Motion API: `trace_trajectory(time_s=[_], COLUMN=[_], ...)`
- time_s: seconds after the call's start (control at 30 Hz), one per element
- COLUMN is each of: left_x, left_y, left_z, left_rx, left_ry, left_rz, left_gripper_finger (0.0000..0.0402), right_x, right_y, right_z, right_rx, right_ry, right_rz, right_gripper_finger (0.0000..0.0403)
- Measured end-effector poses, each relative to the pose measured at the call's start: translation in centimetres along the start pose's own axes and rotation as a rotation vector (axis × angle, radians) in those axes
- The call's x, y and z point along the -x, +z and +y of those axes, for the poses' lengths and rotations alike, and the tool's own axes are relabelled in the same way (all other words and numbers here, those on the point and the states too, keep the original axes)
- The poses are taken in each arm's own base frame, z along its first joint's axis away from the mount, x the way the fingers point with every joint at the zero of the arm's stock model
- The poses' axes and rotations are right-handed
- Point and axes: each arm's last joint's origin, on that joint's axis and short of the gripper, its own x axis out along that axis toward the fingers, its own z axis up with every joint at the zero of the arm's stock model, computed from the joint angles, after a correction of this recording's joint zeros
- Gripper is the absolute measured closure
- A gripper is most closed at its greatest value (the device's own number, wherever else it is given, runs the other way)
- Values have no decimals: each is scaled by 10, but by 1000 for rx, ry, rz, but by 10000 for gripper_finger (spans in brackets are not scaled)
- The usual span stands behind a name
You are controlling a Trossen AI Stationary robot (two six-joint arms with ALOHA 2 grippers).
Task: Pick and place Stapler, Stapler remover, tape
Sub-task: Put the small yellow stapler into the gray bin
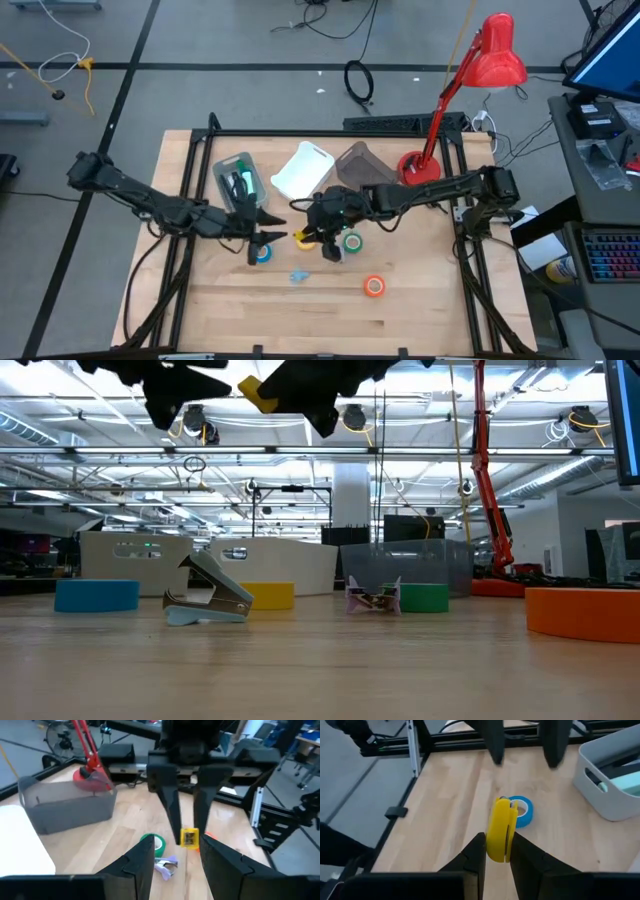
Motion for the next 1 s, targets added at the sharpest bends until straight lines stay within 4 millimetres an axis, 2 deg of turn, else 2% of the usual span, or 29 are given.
trace_trajectory(time_s=[0.2, 0.6, 0.8, 1.0], left_x=[-14, -27, -38, -39], left_y=[-8, -16, -14, -13], left_z=[2, 7, 10, 12], left_rx=[16, 25, 34, 51], left_ry=[15, -3, -4, -29], left_rz=[25, 80, 80, 110], left_gripper_finger=[245, 245, 245, 245], right_x=[1, 1, 2, 2], right_y=[1, 2, 3, 2], right_z=[-4, -4, -3, -6], right_rx=[22, 64, 67, 61], right_ry=[16, 17, 23, 14], right_rz=[-1, -10, -17, -10], right_gripper_finger=[345, 344, 344, 344])
